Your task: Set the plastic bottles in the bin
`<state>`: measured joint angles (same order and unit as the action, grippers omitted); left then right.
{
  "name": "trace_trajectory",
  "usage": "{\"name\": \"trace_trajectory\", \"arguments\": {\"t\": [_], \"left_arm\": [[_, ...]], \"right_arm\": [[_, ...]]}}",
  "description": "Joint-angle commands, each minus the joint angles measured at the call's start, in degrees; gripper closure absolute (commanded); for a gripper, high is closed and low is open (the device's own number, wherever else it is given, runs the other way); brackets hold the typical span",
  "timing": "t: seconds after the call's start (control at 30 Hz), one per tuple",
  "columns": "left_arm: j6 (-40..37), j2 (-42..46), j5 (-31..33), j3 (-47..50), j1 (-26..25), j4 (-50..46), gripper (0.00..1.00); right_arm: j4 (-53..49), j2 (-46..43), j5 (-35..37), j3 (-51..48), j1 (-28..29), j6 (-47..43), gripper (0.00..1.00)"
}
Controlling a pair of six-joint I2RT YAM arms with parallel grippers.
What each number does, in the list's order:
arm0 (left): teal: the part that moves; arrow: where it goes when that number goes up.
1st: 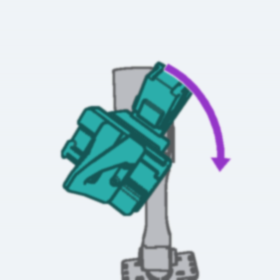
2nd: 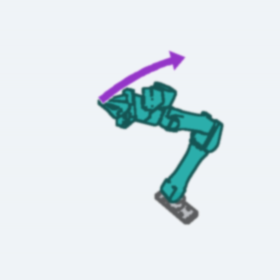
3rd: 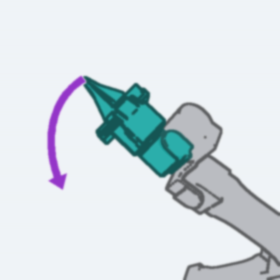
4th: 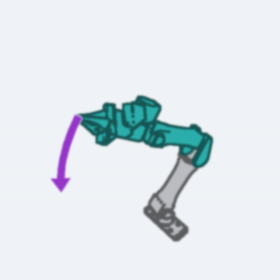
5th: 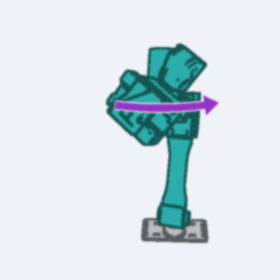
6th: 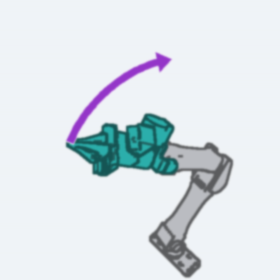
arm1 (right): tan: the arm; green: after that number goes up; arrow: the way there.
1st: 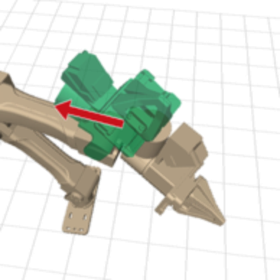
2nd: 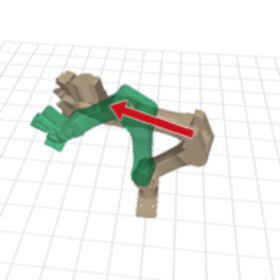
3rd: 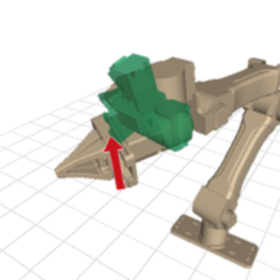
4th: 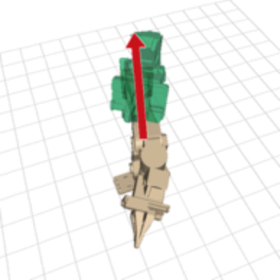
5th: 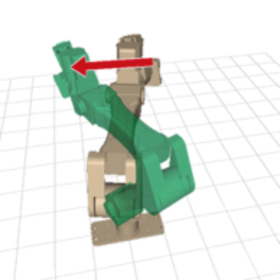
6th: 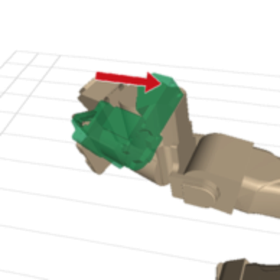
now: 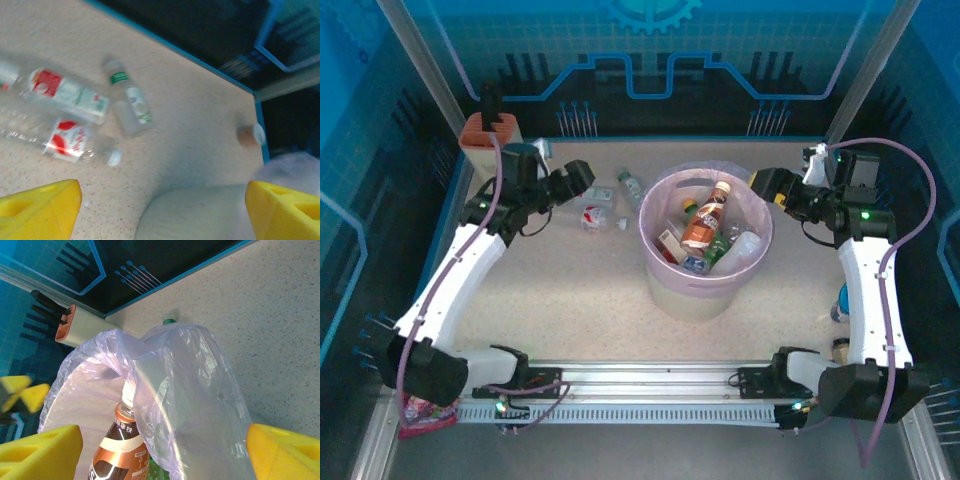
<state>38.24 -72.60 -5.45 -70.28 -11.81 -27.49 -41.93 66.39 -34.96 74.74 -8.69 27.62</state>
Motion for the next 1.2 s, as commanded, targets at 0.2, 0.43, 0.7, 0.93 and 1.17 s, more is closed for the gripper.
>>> {"name": "trace_trajectory", "arguments": {"t": [0.2,0.43,0.7,0.93,1.17], "left_arm": [[25.44,-10.14,4.08,17.23,6.37,19.96,0.04],[30.59,-21.70,4.44,11.90,6.14,18.22,0.01],[32.73,-29.64,5.09,5.53,4.92,16.46,0.03],[34.87,-34.01,5.06,2.92,3.40,16.39,0.08],[37.39,-36.42,5.28,4.18,3.11,18.13,0.19]], "right_arm": [[-0.68,-0.89,0.36,0.06,-0.57,-1.44,0.14],[-1.22,-1.29,1.39,-0.62,-0.62,-2.09,0.14],[-1.27,-1.15,2.09,-1.09,-0.80,-2.66,0.13],[-1.49,-1.18,2.44,-1.18,-1.32,-3.10,0.13],[-1.49,-1.37,2.09,-1.35,-2.17,-3.36,0.13]]}}
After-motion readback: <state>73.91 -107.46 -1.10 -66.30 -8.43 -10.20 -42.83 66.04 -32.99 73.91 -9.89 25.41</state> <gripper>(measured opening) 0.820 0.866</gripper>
